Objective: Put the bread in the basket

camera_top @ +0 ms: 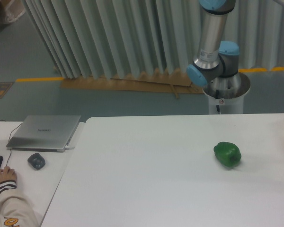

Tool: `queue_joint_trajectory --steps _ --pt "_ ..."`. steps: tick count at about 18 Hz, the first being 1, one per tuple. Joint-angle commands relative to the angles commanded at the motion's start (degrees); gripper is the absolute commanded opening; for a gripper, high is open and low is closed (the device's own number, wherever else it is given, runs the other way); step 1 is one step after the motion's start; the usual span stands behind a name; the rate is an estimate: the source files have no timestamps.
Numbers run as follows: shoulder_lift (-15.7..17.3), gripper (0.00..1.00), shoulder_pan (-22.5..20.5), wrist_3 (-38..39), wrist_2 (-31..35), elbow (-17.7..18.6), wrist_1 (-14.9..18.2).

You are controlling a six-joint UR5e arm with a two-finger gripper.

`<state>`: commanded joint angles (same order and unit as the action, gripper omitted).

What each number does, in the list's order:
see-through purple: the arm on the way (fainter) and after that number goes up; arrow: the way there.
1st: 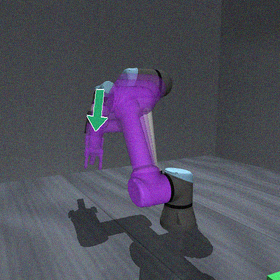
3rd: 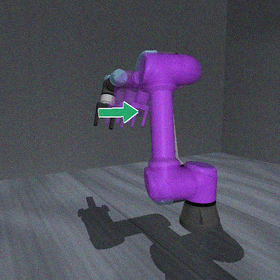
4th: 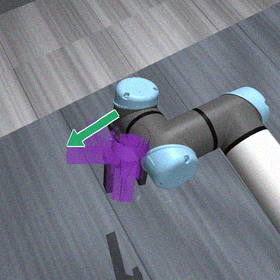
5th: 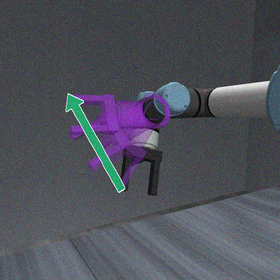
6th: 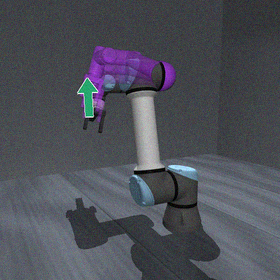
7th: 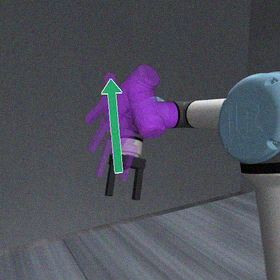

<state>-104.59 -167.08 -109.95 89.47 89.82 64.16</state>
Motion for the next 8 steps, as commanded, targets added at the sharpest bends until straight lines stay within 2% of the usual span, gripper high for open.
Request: queue_joint_trajectory --steps 8 --pt "0.3 1.0 -0.1 0.0 0.0 0.7 0.4"
